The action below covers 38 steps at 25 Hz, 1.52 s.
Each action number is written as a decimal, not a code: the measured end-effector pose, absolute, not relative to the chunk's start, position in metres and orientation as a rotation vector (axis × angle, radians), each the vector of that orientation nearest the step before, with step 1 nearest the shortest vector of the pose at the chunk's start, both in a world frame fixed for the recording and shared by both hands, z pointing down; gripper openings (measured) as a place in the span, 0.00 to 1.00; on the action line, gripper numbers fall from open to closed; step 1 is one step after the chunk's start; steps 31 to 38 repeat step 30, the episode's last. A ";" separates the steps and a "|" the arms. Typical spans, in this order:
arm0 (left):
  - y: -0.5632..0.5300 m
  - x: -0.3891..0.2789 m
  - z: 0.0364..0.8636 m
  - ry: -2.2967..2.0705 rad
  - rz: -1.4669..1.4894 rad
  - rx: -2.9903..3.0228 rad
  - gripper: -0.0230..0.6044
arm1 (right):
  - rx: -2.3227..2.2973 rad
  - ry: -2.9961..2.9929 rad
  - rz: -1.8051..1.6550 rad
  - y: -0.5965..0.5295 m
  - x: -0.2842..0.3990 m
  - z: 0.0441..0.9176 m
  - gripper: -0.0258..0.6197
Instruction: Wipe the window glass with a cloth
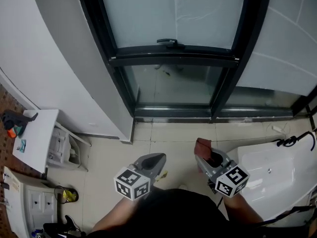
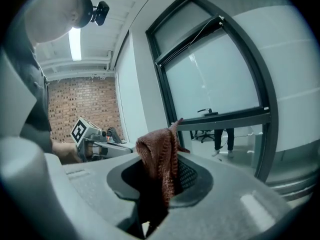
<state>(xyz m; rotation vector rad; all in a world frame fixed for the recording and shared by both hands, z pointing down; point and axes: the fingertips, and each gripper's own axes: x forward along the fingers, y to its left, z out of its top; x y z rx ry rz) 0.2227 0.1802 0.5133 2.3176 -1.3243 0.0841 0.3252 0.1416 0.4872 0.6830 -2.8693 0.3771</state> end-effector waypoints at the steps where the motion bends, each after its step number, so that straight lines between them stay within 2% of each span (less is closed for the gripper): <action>1: 0.180 0.221 0.512 -1.313 0.087 2.322 0.06 | 0.696 -2.869 0.380 0.142 0.324 0.487 0.16; 17: 0.177 0.157 0.504 -1.283 0.111 2.365 0.06 | 0.820 -2.854 0.417 0.167 0.272 0.483 0.16; 38: 0.182 0.140 0.507 -1.284 0.135 2.369 0.06 | 0.831 -2.838 0.399 0.173 0.261 0.486 0.16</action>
